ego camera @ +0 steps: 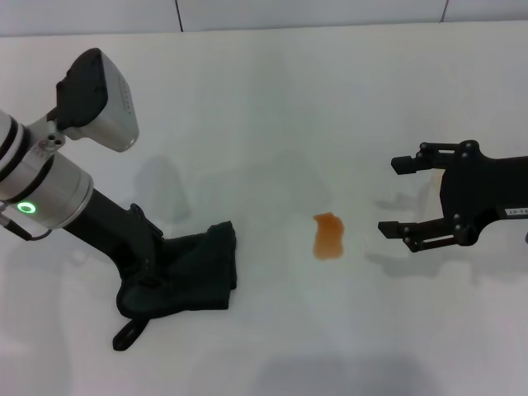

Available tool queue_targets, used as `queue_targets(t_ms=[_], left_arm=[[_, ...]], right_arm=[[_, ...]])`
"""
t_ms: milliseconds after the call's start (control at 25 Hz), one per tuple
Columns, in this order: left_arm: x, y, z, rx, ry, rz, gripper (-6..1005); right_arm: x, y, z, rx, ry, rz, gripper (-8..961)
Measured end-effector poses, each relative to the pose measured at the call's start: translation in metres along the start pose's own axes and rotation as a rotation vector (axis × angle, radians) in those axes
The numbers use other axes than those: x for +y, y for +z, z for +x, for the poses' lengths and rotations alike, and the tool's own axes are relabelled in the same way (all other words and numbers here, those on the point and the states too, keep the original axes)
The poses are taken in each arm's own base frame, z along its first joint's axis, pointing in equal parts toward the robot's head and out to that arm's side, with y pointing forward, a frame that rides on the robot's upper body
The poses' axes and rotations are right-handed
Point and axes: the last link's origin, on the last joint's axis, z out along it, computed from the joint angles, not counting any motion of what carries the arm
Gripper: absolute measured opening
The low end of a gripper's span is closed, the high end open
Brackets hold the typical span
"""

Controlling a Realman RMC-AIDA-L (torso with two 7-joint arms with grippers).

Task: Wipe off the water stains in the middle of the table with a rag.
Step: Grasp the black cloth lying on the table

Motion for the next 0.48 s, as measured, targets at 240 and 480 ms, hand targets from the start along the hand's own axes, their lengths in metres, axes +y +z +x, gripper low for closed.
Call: queue_targets(t_ms=[240,480], left_arm=[[0.0003,0.0004,0.0003,-0.003,0.003,-0.001,438],[0.0002,0.0003,0.0000,-0.005,0.002,-0.001,434]], right_arm=[[0.0001,-0.0002,0.0000,0.000,0.000,0.001,856],[0.0002,-0.0004,-0.0003,-0.002,-0.001,0.001,857]])
